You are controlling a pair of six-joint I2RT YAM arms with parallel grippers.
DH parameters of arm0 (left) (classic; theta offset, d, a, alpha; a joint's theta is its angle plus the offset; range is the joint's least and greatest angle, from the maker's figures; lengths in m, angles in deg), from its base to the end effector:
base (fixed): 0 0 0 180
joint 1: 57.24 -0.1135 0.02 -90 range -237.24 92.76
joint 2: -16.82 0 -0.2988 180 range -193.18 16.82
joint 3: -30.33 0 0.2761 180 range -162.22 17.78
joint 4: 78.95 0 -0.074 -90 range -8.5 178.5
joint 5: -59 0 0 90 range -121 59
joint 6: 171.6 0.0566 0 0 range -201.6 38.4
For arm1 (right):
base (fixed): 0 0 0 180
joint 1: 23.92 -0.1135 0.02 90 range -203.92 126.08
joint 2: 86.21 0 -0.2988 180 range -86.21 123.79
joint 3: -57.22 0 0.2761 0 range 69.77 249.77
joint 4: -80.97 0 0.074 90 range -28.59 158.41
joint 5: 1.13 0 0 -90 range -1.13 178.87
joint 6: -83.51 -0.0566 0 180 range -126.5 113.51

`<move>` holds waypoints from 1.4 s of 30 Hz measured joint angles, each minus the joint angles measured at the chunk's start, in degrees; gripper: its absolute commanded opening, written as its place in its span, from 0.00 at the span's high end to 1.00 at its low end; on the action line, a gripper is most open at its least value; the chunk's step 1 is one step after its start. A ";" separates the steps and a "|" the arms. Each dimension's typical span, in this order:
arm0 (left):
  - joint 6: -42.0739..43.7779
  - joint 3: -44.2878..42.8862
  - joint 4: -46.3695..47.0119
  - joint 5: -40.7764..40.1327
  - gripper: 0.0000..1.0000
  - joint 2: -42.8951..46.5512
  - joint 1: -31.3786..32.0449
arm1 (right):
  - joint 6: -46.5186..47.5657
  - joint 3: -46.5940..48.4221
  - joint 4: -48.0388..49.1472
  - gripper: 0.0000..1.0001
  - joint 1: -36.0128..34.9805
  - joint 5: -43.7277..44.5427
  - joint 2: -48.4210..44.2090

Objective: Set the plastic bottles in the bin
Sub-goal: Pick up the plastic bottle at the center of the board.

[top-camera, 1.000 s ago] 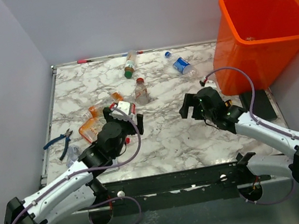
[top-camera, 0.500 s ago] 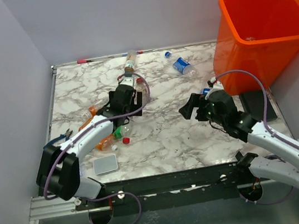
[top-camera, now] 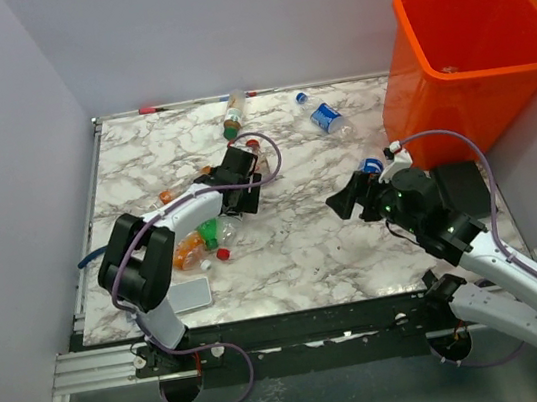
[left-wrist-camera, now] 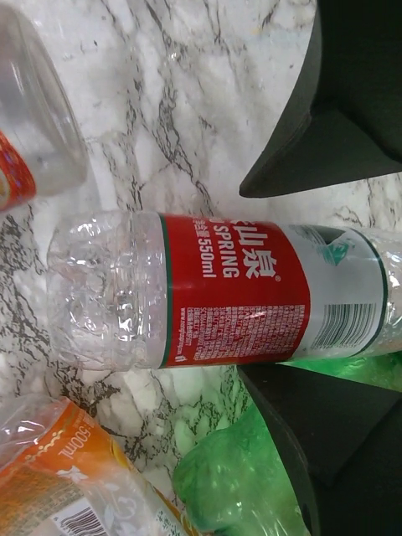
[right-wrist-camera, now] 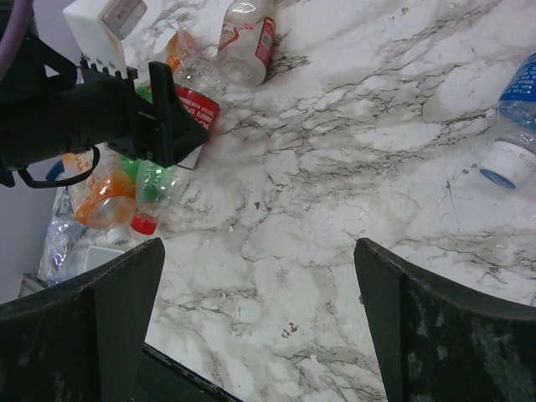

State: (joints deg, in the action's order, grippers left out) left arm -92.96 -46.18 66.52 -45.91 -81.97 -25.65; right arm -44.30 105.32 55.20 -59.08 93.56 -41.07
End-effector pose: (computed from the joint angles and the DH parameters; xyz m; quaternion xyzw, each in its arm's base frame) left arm 0.3412 -0.1927 0.1964 0.1304 0.9420 0.0120 0.3091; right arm 0.1704 0.1144 0.2890 0.0419 0.8315 0.3013 0.4648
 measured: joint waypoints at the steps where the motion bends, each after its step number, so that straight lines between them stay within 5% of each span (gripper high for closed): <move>1: 0.02 0.00 -0.31 0.00 0.26 -0.52 -0.20 | 0.13 0.00 -0.07 0.01 0.00 0.00 -0.28; 11: 0.00 -0.11 -0.42 0.63 0.53 -2.03 -0.59 | 0.31 -0.04 -0.13 0.01 0.00 -0.79 -0.61; 20: -5.05 2.32 2.89 6.97 0.58 9.64 -0.61 | 3.85 -0.04 1.01 0.00 0.00 -8.28 -1.29; 29: -28.94 22.27 40.19 16.13 0.61 39.28 -0.61 | 1.64 -0.76 19.71 0.00 -2.32 -24.81 1.99; 34: -43.41 31.50 55.04 16.46 0.62 40.81 -0.59 | -0.81 -1.36 29.09 0.00 -6.29 -25.42 5.38; 42: -52.85 33.03 63.23 17.22 0.62 41.83 -0.35 | -2.32 1.46 38.38 0.00 -8.72 -23.37 14.86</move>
State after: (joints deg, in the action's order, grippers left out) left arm -145.81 -13.16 129.75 -28.69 -40.13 -26.00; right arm -46.61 106.78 93.58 -67.80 70.20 -26.20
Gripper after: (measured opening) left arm 0.525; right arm 0.995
